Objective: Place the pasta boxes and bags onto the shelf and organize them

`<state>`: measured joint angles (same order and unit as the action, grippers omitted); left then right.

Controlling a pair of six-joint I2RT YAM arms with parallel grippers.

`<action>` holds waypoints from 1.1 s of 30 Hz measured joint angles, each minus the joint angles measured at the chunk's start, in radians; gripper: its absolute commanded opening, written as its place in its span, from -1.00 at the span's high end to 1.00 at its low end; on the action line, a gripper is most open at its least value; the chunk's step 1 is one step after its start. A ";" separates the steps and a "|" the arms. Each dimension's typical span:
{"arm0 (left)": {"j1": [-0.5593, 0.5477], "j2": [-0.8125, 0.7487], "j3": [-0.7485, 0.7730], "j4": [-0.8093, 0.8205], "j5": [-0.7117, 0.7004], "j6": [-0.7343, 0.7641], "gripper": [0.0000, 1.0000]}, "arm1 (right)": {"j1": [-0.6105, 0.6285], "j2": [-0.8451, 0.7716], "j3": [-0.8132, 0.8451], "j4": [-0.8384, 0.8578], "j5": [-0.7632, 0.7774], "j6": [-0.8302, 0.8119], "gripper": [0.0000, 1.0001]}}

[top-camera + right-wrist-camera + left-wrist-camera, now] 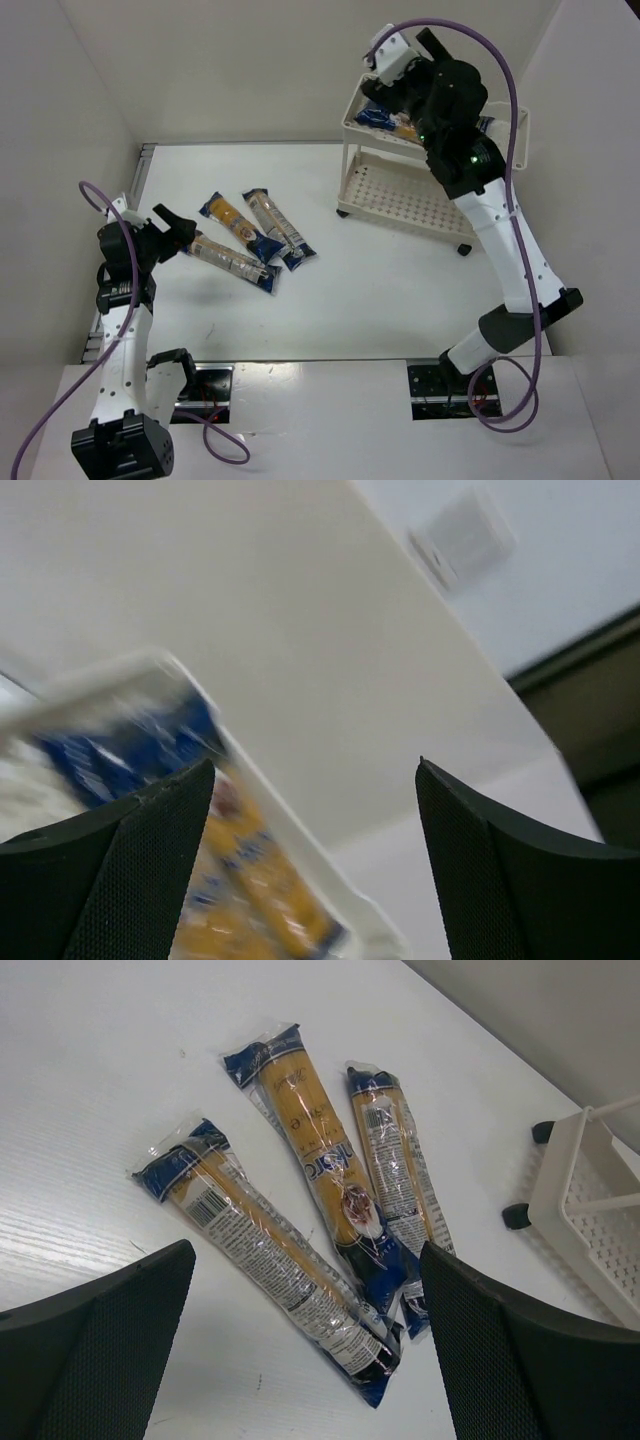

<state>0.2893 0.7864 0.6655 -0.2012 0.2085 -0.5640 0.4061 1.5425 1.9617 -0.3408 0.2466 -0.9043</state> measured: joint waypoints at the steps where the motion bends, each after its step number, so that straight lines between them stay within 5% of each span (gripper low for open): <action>1: 0.000 0.003 0.000 0.000 0.000 -0.003 -1.00 | 0.052 0.000 0.030 -0.002 0.006 0.039 -0.72; 8: 0.002 0.010 -0.002 -0.004 -0.004 -0.020 -1.00 | 0.388 0.117 0.127 -0.048 -0.049 0.358 -0.69; 15: 0.019 -0.014 -0.024 -0.028 -0.009 -0.044 -1.00 | 0.389 0.583 0.240 -0.111 -0.128 0.563 -0.69; 20: 0.037 -0.006 -0.054 -0.039 -0.006 -0.069 -1.00 | 0.388 0.868 0.296 -0.206 -0.163 0.634 -0.94; 33: 0.051 0.054 -0.091 -0.032 0.007 -0.093 -1.00 | 0.364 1.008 0.461 -0.253 -0.248 0.743 -0.96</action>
<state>0.3401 0.8402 0.5743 -0.2337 0.2153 -0.6567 0.7696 2.5504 2.4229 -0.5934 -0.0010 -0.1616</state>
